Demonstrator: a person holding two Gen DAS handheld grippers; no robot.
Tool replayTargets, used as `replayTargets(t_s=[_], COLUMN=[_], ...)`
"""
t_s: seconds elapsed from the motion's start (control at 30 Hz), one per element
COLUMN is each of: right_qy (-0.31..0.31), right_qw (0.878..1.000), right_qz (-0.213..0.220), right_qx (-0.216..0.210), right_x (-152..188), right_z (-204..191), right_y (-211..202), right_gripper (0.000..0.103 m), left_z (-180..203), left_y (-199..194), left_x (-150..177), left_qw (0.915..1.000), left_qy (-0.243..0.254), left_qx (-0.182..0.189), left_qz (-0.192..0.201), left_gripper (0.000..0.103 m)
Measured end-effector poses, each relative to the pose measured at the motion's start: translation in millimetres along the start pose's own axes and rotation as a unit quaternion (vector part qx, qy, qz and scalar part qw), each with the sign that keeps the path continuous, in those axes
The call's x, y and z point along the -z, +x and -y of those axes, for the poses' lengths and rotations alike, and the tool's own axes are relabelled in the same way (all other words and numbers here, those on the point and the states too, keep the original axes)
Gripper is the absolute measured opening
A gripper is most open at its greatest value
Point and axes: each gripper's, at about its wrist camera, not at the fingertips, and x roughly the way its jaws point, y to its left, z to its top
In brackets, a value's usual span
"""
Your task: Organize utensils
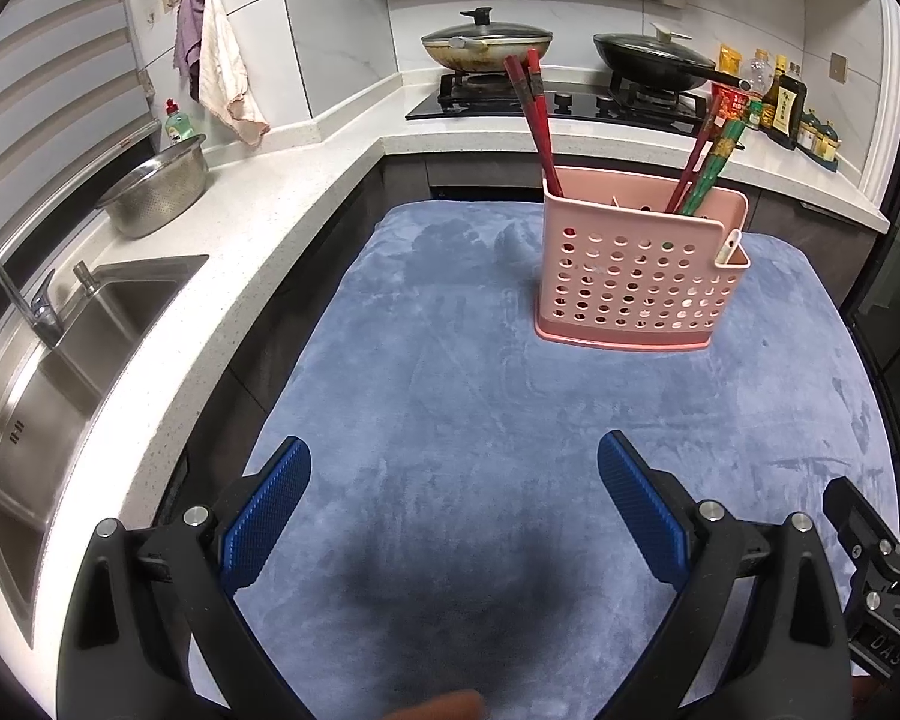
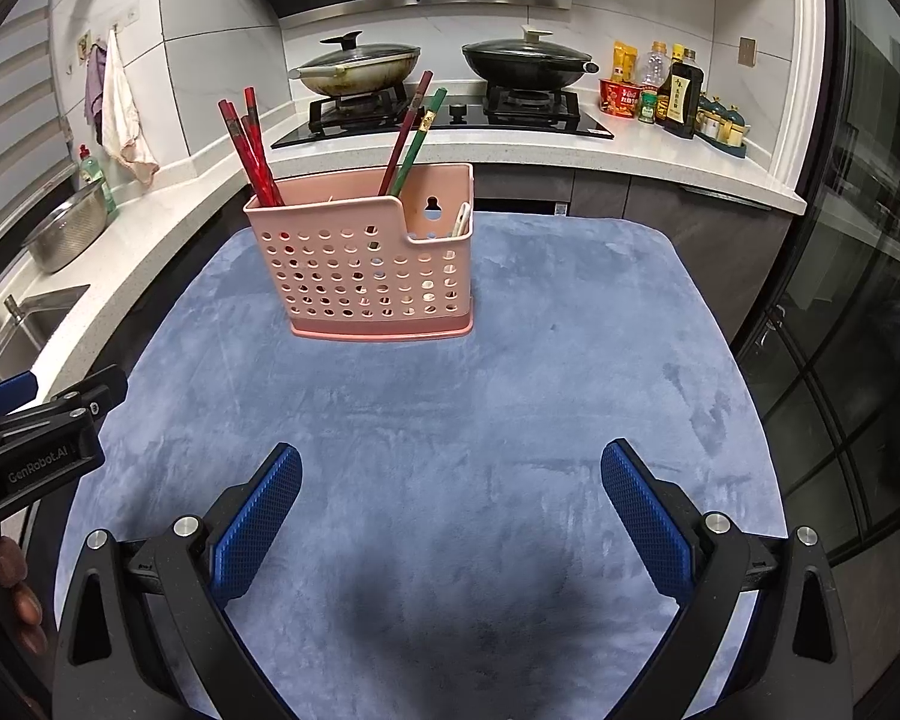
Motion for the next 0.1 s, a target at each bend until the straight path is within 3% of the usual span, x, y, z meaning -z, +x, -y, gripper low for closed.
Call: replayTargets(t_s=[0.1], right_qy=[0.000], right_qw=[1.000], right_qz=[0.000], right_qx=[0.000], right_x=[0.6], right_z=[0.3], right_y=[0.3], right_gripper=[0.096], left_z=[0.9], left_y=[0.9], left_x=[0.6], left_qw=[1.0000], left_qy=[0.002], left_qx=[0.000], left_qz=[0.000], left_gripper=[0.092])
